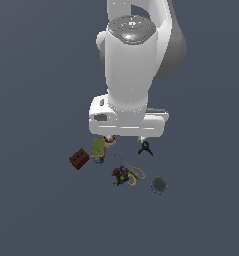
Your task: Pick up a designated object from a clutter of objects.
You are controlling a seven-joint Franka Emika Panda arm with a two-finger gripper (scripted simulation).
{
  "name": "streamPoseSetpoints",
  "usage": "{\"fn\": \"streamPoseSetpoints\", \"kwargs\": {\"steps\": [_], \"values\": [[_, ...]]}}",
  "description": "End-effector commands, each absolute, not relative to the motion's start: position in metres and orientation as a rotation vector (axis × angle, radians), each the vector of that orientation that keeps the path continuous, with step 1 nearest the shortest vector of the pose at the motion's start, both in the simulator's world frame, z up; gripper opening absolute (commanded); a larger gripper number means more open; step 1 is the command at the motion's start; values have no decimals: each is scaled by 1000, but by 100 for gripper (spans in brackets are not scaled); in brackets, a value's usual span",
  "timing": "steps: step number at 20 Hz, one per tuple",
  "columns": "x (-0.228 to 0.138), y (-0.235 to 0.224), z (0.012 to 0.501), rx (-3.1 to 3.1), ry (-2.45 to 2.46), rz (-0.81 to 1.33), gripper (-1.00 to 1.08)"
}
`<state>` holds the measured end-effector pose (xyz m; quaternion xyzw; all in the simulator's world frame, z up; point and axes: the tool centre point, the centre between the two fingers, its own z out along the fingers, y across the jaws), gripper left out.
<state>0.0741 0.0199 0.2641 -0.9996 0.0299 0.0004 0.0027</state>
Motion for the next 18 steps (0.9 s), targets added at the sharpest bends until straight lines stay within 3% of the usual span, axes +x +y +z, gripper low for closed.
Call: {"fn": "streamPoseSetpoints", "kwargs": {"steps": [1, 18], "values": [[88, 35, 245, -3139, 78, 1, 100], [144, 141, 107, -3145, -13, 0, 100]]}}
